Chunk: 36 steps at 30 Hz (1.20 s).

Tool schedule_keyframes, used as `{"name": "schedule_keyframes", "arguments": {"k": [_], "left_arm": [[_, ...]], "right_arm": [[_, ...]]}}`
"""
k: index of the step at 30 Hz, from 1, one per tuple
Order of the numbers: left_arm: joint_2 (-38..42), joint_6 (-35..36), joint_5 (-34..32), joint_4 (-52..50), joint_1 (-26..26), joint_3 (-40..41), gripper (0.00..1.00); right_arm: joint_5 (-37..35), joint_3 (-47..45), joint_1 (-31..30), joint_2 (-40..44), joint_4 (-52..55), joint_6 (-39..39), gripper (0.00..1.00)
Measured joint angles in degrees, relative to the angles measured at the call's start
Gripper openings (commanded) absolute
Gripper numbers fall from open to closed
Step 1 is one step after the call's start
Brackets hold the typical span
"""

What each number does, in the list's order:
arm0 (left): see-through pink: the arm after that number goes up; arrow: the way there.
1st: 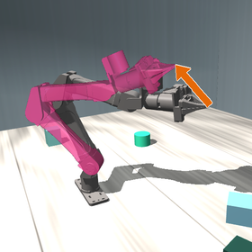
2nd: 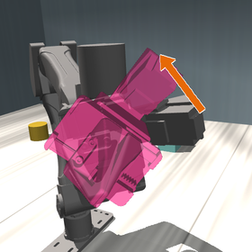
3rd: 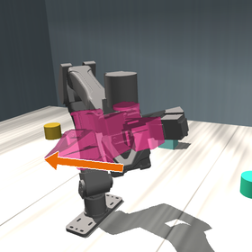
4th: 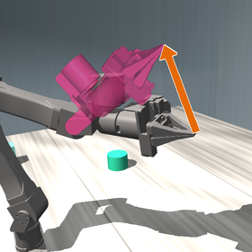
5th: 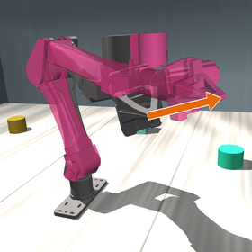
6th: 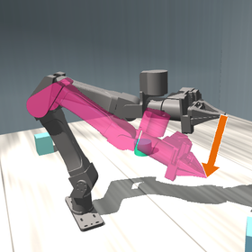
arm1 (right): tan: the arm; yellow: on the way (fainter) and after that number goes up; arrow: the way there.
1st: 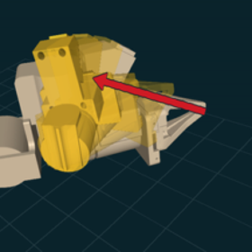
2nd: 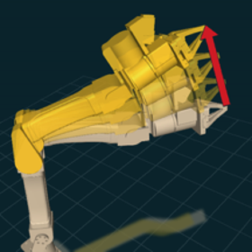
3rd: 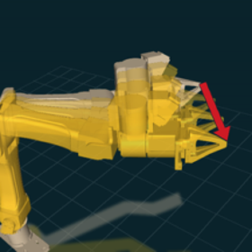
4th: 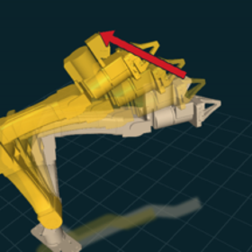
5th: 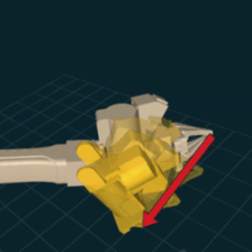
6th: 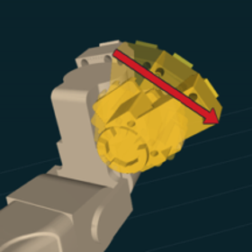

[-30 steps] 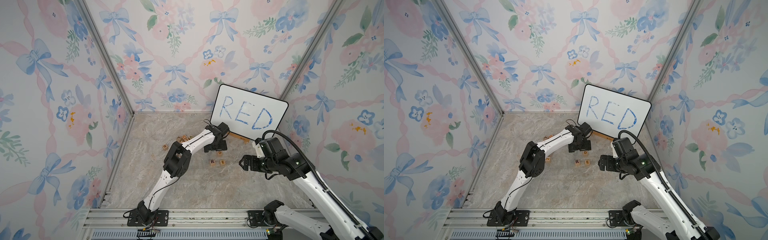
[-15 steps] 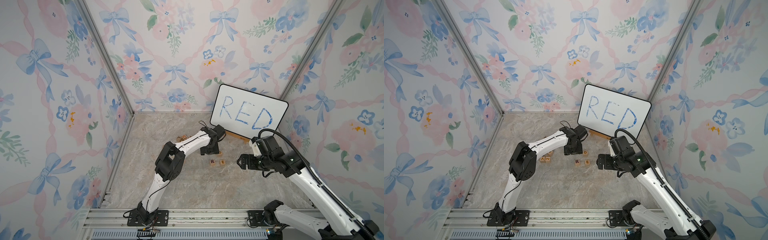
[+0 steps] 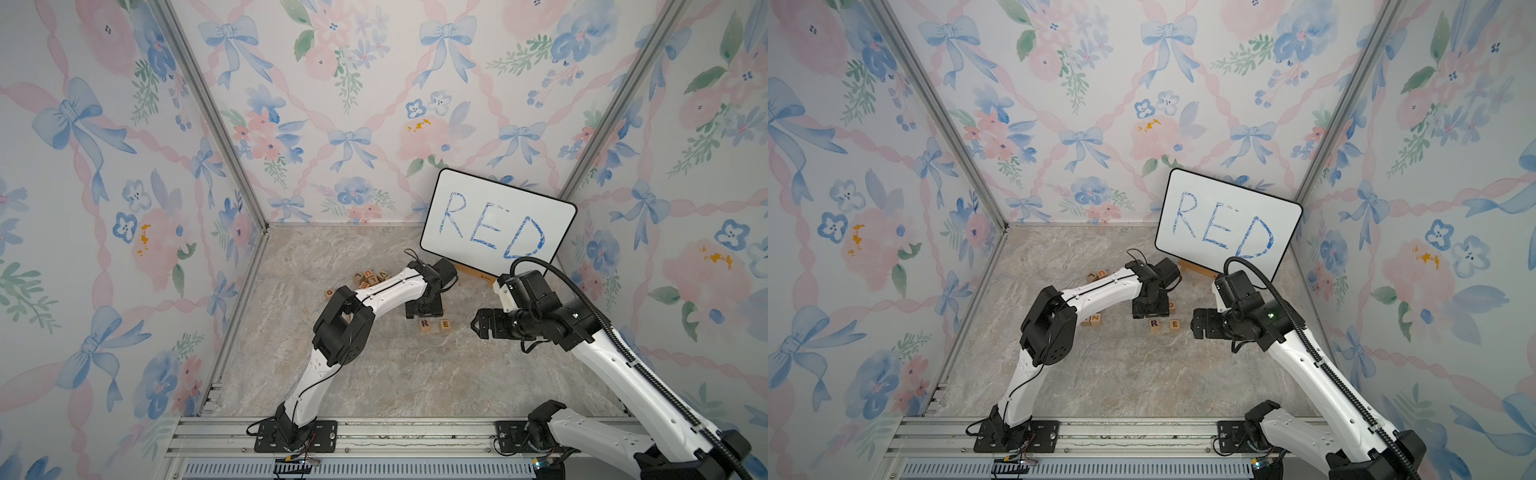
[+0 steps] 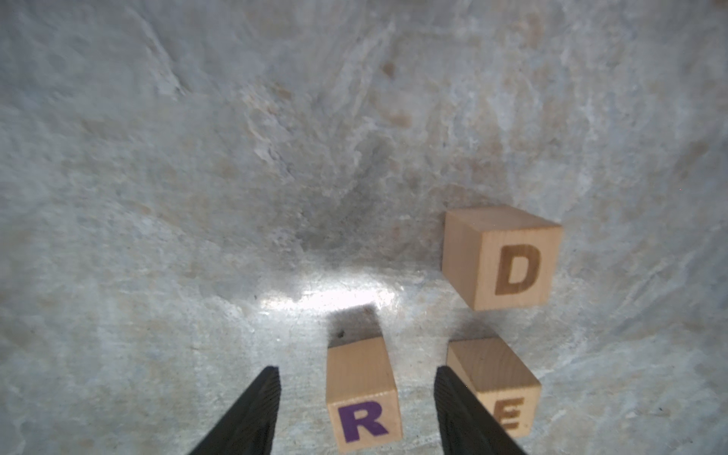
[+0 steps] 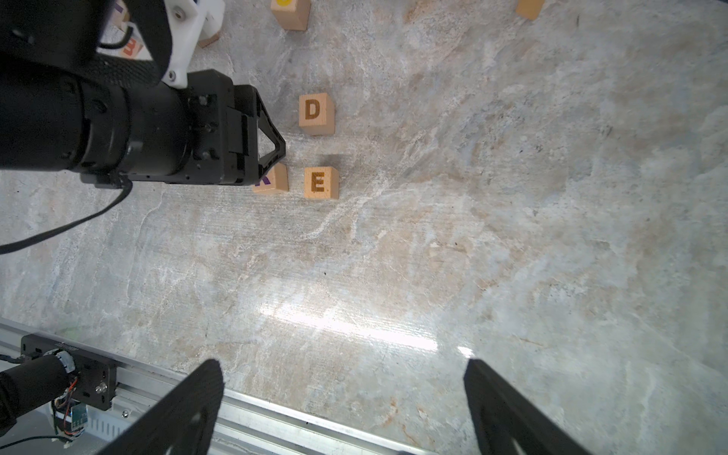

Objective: Assemble the uppercase word "red" with letter blocks
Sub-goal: Adjust the letter block at the center of the board.

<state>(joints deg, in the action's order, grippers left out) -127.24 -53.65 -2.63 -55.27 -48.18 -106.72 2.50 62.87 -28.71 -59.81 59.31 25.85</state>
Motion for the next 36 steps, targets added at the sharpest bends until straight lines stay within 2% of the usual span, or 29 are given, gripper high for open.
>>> {"name": "schedule_keyframes", "arguments": {"k": [9,17,22,27,36], "left_arm": [[0.0,-1.3,0.5,1.1,-0.9,4.3,0.57],[0.0,-2.4,0.8,2.7,-0.9,5.3,0.45],[0.0,-2.6,0.8,3.2,-1.0,5.3,0.46],[0.0,-2.9,1.0,3.5,-1.1,5.3,0.56],[1.2,-3.0,1.0,3.5,-0.8,4.9,0.56]], "right_arm": [[0.0,0.0,0.0,0.0,0.0,-0.2,0.97],[0.0,-0.4,0.0,0.0,0.0,-0.6,0.97],[0.0,-0.4,0.0,0.3,0.0,-0.6,0.97],[0.0,-0.8,0.0,0.2,0.0,-0.6,0.97],[0.9,0.9,1.4,-5.2,-1.1,-0.6,0.97]]}}
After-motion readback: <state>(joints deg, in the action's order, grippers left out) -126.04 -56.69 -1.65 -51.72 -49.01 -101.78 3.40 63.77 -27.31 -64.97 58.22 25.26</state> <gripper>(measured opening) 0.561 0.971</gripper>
